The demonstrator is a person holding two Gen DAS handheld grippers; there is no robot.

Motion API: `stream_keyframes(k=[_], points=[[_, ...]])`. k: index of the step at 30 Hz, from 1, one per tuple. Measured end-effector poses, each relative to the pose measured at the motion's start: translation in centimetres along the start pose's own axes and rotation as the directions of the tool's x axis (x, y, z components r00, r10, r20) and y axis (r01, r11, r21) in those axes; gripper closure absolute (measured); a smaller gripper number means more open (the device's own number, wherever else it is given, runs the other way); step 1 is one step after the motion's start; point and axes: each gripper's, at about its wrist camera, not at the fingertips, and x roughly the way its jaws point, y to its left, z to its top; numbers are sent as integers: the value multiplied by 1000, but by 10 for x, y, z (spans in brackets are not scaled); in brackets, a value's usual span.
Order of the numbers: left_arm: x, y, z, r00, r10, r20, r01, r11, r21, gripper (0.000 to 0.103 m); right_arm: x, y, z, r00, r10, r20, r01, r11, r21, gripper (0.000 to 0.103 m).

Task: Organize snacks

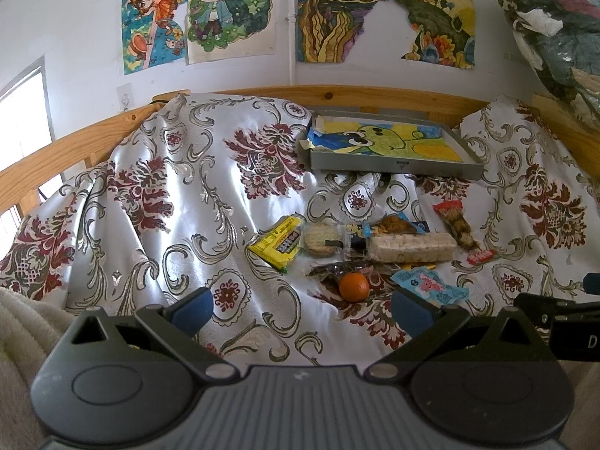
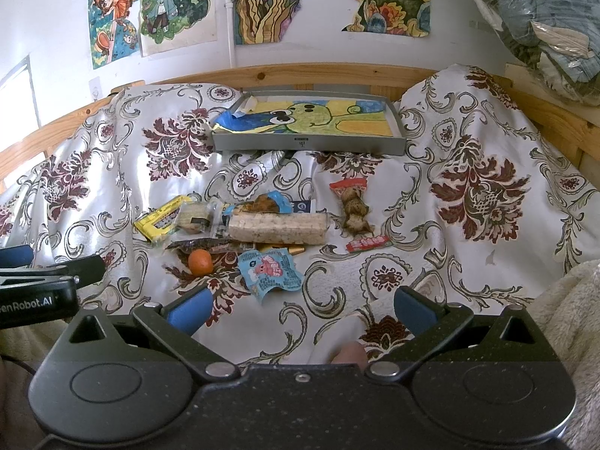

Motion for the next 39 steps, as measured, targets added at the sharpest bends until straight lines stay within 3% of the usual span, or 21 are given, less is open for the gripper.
stream_keyframes(k=[14, 19, 22, 29, 33, 39], points=[[18, 12, 29, 998, -37, -43, 35, 999, -36, 0, -1, -3, 20, 997, 72, 33, -73, 997, 24, 1], [40, 24, 48, 995, -67, -77, 60, 995, -82, 0, 1, 0, 29, 993, 61, 103, -57, 998, -37, 1], [55, 26, 62, 994, -73, -81, 69, 996, -56, 0, 10, 2, 37, 992, 73, 104, -66, 995, -71, 1], [86, 24, 83, 989, -111, -102, 120, 990, 80, 0, 45, 6, 56, 992, 121, 22, -117, 984, -133, 1], [106, 24, 82, 971, -176, -161, 191, 978, 80, 0, 67, 9, 65, 988, 147, -49, -154, 970, -190, 1], [129, 23, 71, 941, -207, -266, 226, 973, 44, 0, 99, 14, 68, 975, 151, -163, -189, 948, -257, 1]])
